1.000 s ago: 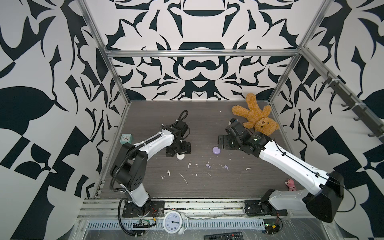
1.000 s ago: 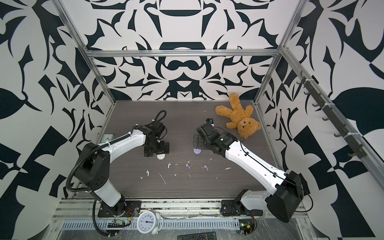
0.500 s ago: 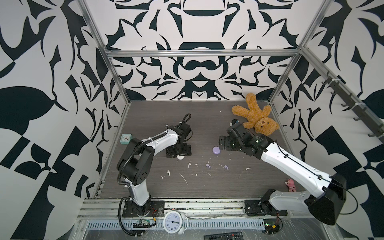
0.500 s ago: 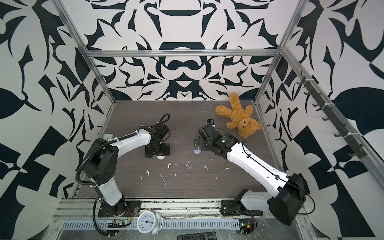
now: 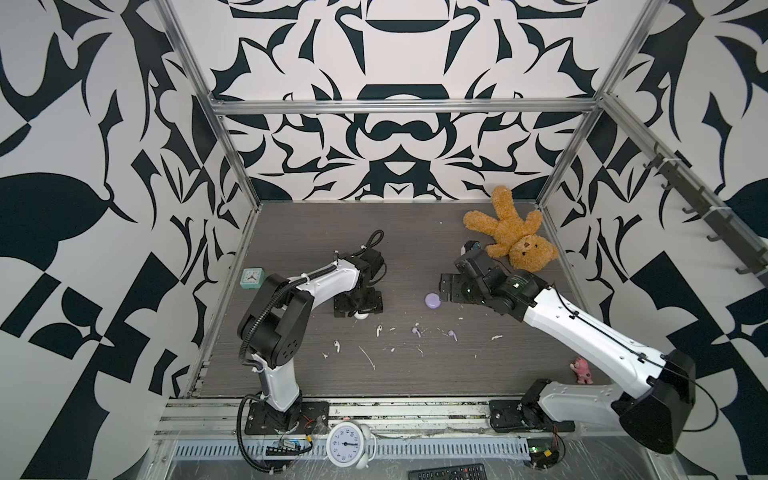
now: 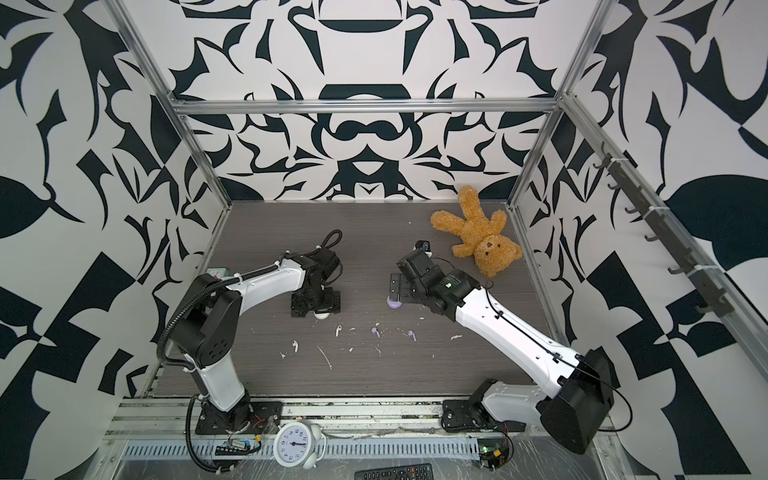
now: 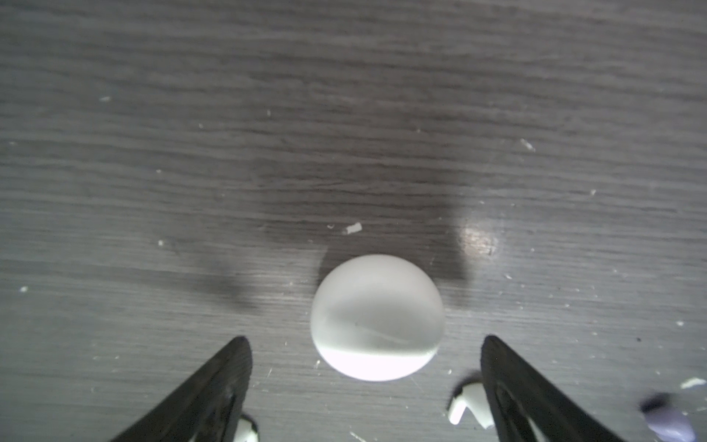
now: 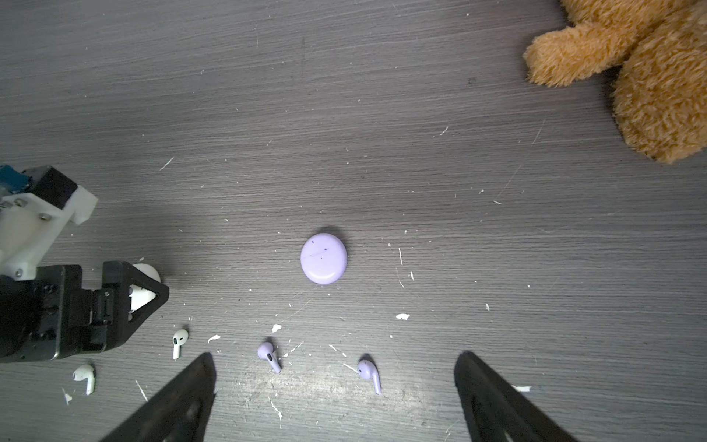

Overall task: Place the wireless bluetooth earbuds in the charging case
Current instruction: 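Lower the left gripper over the white case while the right hovers near lilac case, then close the left gripper on the round white case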

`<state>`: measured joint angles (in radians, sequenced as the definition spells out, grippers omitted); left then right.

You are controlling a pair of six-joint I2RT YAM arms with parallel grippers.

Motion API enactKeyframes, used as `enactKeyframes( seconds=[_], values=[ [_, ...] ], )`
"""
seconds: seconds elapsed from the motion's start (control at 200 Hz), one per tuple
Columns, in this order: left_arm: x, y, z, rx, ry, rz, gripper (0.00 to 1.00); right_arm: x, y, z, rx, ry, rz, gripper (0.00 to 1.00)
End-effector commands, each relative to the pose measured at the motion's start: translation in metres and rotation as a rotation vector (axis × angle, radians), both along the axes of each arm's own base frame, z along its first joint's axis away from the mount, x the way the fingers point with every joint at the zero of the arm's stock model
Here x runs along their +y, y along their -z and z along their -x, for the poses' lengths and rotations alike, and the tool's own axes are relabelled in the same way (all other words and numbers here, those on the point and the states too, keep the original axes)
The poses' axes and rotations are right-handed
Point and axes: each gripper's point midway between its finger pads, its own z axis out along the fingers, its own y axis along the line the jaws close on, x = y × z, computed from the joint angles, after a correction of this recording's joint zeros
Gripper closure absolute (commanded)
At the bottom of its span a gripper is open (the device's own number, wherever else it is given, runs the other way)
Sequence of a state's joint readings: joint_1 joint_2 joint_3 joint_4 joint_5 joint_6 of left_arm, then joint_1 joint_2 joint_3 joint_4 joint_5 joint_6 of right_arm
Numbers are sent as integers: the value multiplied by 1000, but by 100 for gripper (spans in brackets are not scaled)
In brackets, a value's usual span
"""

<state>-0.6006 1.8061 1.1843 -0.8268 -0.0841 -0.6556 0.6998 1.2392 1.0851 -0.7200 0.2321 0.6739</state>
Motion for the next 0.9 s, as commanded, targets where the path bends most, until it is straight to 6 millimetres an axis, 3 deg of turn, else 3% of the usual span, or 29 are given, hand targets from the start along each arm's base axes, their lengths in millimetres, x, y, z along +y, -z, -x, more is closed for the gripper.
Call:
enactKeyframes(
  seconds=[0.0,0.53,0.895],
  values=[
    [8,8,8,33,-14,-43,4,-5,-9,-1,-38,19,-9,1],
    [12,11,4,20,-8,-72,4,-8,-6,3,-29,34,-19,1],
    [15,15,3,16,-6,-95,11,-5,-5,4,-25,33,-38,1]
  ],
)
